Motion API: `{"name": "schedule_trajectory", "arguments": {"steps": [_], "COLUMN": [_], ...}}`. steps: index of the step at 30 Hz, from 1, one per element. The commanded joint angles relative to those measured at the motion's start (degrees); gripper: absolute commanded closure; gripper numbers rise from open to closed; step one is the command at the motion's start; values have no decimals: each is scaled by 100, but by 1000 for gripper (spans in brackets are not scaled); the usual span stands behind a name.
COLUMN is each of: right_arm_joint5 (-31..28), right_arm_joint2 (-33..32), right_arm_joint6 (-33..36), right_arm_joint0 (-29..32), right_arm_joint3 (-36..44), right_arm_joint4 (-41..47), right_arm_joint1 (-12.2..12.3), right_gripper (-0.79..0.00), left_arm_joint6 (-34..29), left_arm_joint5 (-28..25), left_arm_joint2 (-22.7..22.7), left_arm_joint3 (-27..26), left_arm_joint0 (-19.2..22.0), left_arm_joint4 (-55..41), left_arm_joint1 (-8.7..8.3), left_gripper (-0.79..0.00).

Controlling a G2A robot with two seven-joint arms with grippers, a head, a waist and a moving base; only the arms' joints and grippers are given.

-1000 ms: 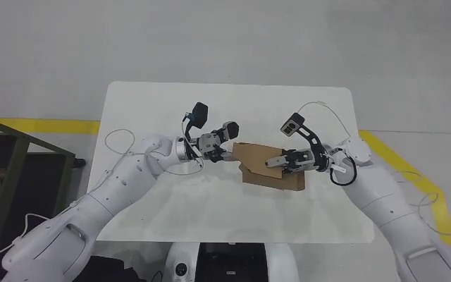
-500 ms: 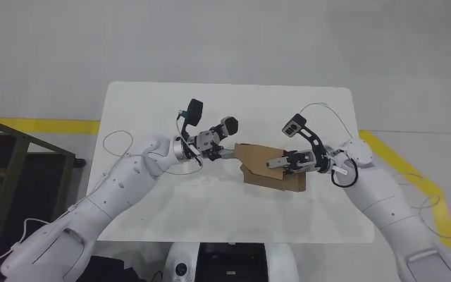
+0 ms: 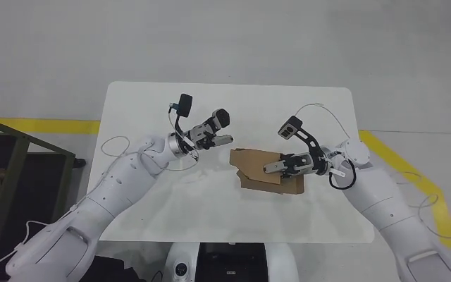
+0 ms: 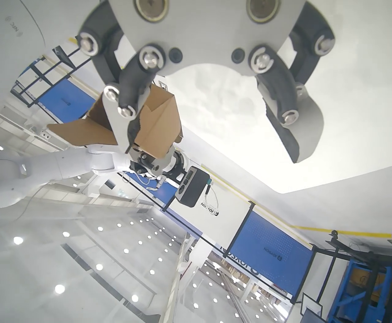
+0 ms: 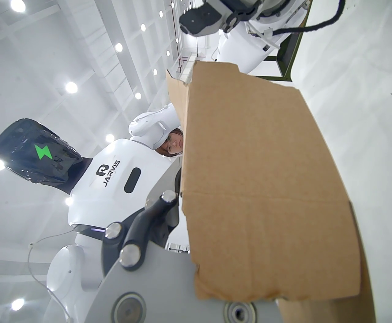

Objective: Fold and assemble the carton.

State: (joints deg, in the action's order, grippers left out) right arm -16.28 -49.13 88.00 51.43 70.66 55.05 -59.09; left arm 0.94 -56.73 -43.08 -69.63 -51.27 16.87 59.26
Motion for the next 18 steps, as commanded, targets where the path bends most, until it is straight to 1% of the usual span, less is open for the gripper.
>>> {"name": "schedule_trajectory", "arguments": {"steps": [1, 6, 11, 18], "right_arm_joint5": [0, 0, 0, 0], "right_arm_joint2": [6, 11, 11, -21], "right_arm_joint6": [0, 0, 0, 0], "right_arm_joint0": [-1, -9, -17, -36], "right_arm_joint3": [13, 39, 66, 21], "right_arm_joint4": [0, 2, -8, -3], "right_arm_joint1": [5, 18, 29, 32], "right_gripper": [0, 0, 0, 0], "left_arm_joint6": [-200, -753, -1140, -1806], "left_arm_joint5": [44, 163, 219, 46], "left_arm_joint2": [33, 109, 99, 142], "left_arm_joint3": [33, 85, 90, -37], "left_arm_joint0": [32, 98, 138, 158], "left_arm_joint4": [-154, -617, -838, -1167], "left_arm_joint1": [24, 77, 110, 131], "left_gripper": [-785, -785, -785, -785]}}
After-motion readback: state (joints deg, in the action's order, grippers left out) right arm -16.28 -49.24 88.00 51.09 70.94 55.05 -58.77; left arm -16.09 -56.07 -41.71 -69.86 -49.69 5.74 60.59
